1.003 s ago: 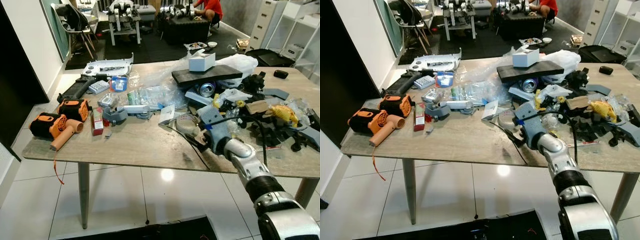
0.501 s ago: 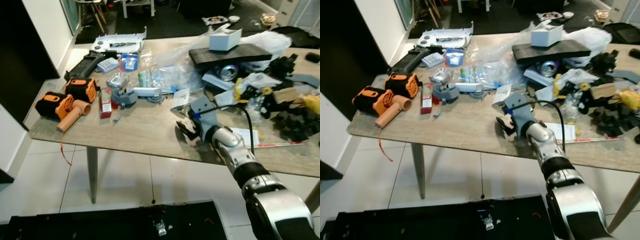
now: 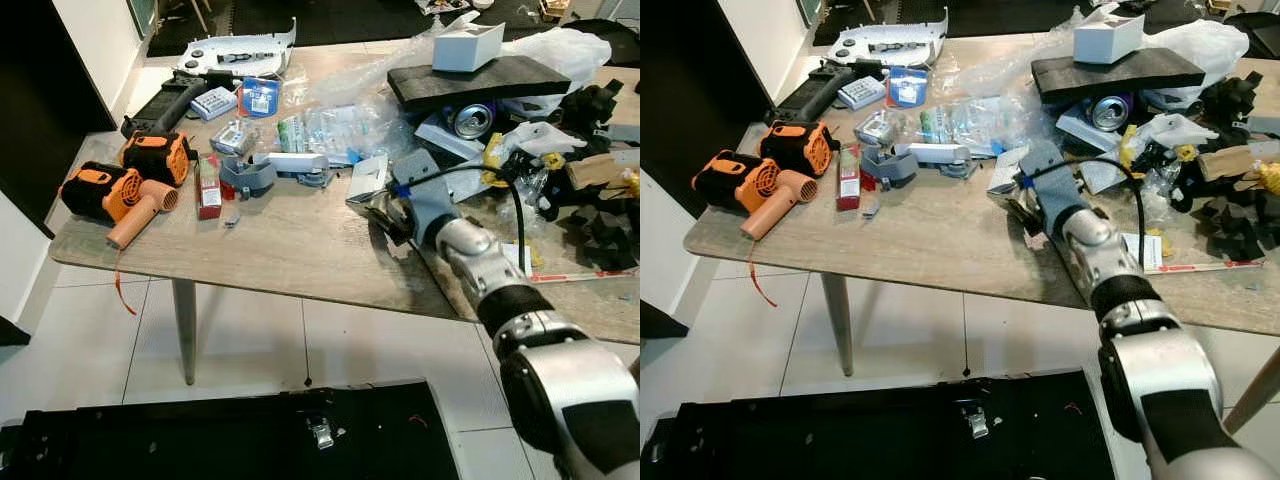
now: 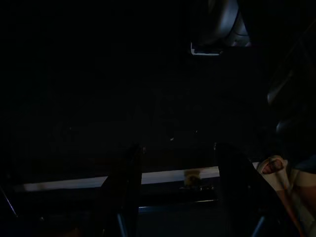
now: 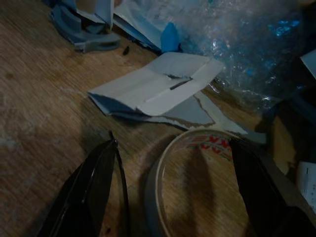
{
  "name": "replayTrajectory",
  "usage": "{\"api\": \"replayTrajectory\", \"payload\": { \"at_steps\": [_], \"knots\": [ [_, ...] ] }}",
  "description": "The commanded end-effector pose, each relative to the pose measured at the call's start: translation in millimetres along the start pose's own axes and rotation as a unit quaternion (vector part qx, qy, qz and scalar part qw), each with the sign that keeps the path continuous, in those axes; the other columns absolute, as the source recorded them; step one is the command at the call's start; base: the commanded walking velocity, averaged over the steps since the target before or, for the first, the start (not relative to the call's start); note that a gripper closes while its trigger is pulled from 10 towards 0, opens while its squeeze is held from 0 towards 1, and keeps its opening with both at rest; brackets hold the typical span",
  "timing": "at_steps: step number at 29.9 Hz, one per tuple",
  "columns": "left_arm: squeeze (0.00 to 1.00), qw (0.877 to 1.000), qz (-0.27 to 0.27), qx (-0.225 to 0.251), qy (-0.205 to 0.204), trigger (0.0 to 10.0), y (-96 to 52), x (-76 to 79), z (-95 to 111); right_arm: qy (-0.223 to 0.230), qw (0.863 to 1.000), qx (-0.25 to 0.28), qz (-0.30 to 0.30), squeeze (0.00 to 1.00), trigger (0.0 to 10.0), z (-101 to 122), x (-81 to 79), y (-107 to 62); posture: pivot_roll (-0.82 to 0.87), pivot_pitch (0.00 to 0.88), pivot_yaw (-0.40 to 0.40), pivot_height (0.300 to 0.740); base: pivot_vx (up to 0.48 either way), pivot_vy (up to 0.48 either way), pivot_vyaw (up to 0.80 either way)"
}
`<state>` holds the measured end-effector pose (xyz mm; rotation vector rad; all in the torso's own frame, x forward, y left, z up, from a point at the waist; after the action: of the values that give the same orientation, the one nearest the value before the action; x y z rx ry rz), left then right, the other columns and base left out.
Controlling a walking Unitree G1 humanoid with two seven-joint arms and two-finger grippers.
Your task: Picking trash to rubbish bin
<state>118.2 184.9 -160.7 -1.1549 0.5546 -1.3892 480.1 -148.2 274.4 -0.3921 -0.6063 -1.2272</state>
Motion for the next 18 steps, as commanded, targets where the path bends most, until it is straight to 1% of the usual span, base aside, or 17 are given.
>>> {"api": "replayTrajectory", "payload": {
  "at_steps": [1,2,3,7,9,13,18],
  "knots": [
    [0.0,1.0,0.008,-0.025,-0.01,10.0,-5.2,-6.3,-19.5,0.012,0.999,-0.034,0.021,0.0,10.0,-11.5,-5.4,-0.4,0.0,0.388,0.063,0.74,0.0,0.0,0.0],
    [0.0,1.0,0.009,-0.025,-0.009,10.0,-5.2,-6.3,-20.0,0.012,0.999,-0.037,0.024,0.0,10.0,-11.1,-5.2,-0.1,0.0,0.388,0.063,0.74,0.0,0.0,0.0],
    [0.0,1.0,0.009,-0.026,-0.009,10.0,-5.3,-6.3,-20.5,0.02,0.998,-0.042,0.031,0.0,0.0,-10.6,-6.1,0.3,0.01,0.385,0.062,0.74,0.0,0.0,0.0],
    [0.0,1.0,0.01,-0.026,-0.01,10.0,-5.5,-7.1,-20.4,0.046,0.995,-0.06,0.061,0.0,0.0,-12.9,-13.3,0.7,0.01,0.378,0.06,0.74,0.0,0.0,0.0],
    [0.0,1.0,0.011,-0.026,-0.01,10.0,-5.6,-7.4,-20.3,0.049,0.994,-0.065,0.066,0.0,0.0,-13.7,-14.8,0.6,0.01,0.378,0.06,0.74,0.0,0.0,0.0],
    [0.0,1.0,0.013,-0.023,-0.011,10.0,-4.4,-7.6,-15.8,0.095,0.987,-0.098,0.085,0.0,0.0,-20.2,-21.1,-0.6,0.0,0.361,0.055,0.74,0.0,0.0,0.0],
    [0.0,1.0,0.012,-0.02,-0.01,10.0,-2.5,-5.7,-11.3,0.135,0.98,-0.106,0.104,0.0,0.0,-23.8,-27.3,-2.6,-0.01,0.343,0.052,0.74,0.0,0.0,0.0]
  ]
}}
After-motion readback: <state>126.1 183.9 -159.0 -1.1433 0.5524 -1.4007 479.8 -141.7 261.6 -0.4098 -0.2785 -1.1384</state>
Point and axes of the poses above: a point about 5 cm out from each wrist's last joint towards the gripper, its own y axis pointing out of the wrist towards the gripper, its own z axis along the axis of the wrist's last joint, x = y × z, the point moved 6 cm from there along y, pointing out of the wrist towards the gripper, and after that the axes turned 10 degrees about -y, right-handed, at the moved point
